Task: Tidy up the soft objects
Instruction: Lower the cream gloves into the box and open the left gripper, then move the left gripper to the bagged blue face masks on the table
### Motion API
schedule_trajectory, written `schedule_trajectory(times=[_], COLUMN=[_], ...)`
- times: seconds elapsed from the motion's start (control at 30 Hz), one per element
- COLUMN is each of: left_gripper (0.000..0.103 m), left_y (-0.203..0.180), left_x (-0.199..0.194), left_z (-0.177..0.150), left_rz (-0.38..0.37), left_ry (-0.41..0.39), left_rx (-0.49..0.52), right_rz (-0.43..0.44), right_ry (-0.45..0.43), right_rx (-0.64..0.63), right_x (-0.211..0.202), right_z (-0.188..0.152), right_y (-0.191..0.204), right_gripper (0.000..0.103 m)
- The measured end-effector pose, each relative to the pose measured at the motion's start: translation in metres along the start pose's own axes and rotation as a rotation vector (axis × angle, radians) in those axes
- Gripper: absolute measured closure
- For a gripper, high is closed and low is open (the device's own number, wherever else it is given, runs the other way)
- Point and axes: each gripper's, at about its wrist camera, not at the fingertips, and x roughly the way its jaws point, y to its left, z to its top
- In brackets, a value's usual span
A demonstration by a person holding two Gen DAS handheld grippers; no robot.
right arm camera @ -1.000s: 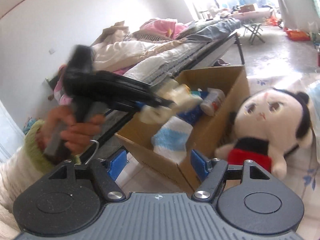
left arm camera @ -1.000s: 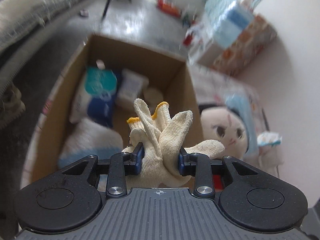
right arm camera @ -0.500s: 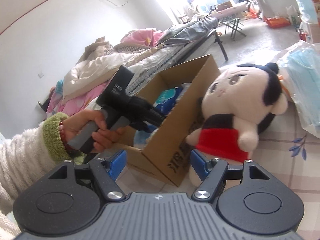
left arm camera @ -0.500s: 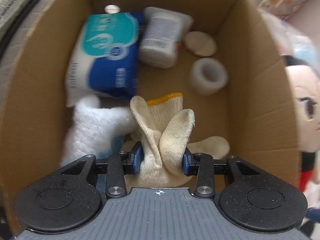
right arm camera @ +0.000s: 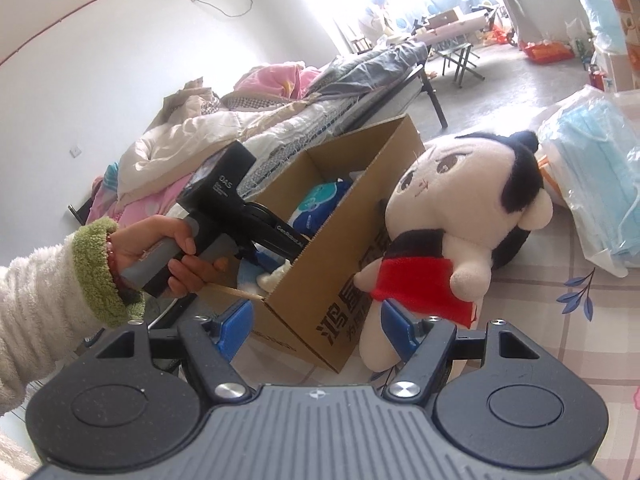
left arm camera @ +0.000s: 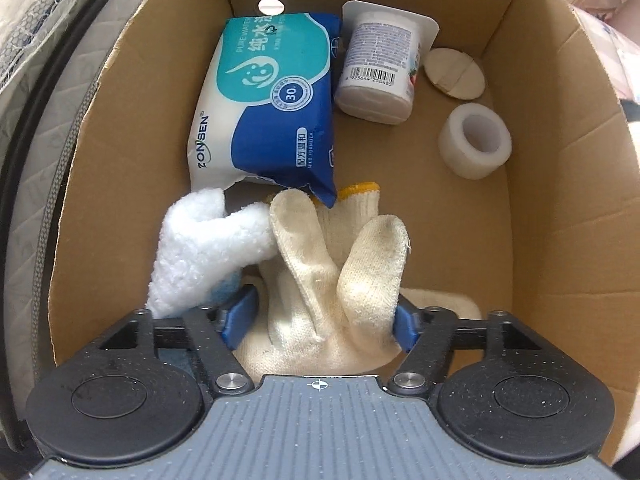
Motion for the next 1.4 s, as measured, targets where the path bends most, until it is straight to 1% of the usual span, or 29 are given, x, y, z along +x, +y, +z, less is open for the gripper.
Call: schedule_trajectory(times=[0.07,0.1,0.13,0.2,0.37,0.4,0.47,0.53,0.67,0.8,0.9,1.0,1.07,1.2,1.3,1.4], left_gripper=[0.028,0.025,0.023,0.018,0.017,0.017,0.016,0.015,0.012,0.009,0.008,0.008,0.008,0.007,0.007,0.008], left_y=[0.001,0.001,0.003,-0.004,-0.01,-0.01,-0.016,-0.02,-0.034,-0.051,-0.065,-0.085,-0.101,-0.141,-0.17,-0.199], left_x=[-0.002,-0.005,-0.009,-0.017,-0.047,-0.055,-0.083,-0.101,-0.135,-0.16,-0.174,-0.184,-0.188,-0.189,-0.178,-0.155], left_z=[0.002,0.001,0.001,-0.003,-0.022,-0.027,-0.045,-0.062,-0.092,-0.112,-0.122,-0.123,-0.118,-0.094,-0.066,-0.032], left_rz=[-0.007,-0.008,-0.013,-0.023,-0.048,-0.058,-0.084,-0.108,-0.153,-0.201,-0.247,-0.302,-0.343,-0.393,-0.433,-0.462], left_ry=[0.0,-0.006,-0.017,-0.046,-0.116,-0.138,-0.214,-0.284,-0.41,-0.509,-0.563,-0.58,-0.583,-0.571,-0.517,-0.413], left_rx=[-0.009,-0.013,-0.012,-0.003,-0.008,-0.011,-0.006,0.005,0.048,0.095,0.12,0.145,0.17,0.192,0.173,0.129], right_rz=[-0.004,-0.008,-0.012,-0.019,-0.029,-0.035,-0.048,-0.069,-0.117,-0.16,-0.196,-0.229,-0.254,-0.327,-0.4,-0.486], right_ry=[-0.01,-0.013,-0.016,-0.021,-0.038,-0.043,-0.049,-0.058,-0.082,-0.114,-0.149,-0.185,-0.214,-0.278,-0.311,-0.329], right_rx=[-0.004,-0.004,-0.003,0.003,0.034,0.043,0.063,0.087,0.132,0.18,0.205,0.229,0.241,0.22,0.169,0.099], right_x=[-0.006,-0.009,-0.012,-0.018,-0.033,-0.036,-0.04,-0.044,-0.057,-0.072,-0.083,-0.092,-0.097,-0.1,-0.096,-0.088], right_z=[-0.002,-0.003,-0.004,-0.007,-0.015,-0.017,-0.022,-0.027,-0.037,-0.044,-0.047,-0.048,-0.048,-0.039,-0.027,-0.014], right_y=[0.003,0.004,0.005,0.006,0.008,0.008,0.007,0.004,-0.005,-0.018,-0.029,-0.039,-0.045,-0.052,-0.057,-0.063], right_gripper=[0.027,0.027,0.026,0.025,0.024,0.024,0.024,0.024,0.024,0.024,0.024,0.024,0.024,0.024,0.024,0.024])
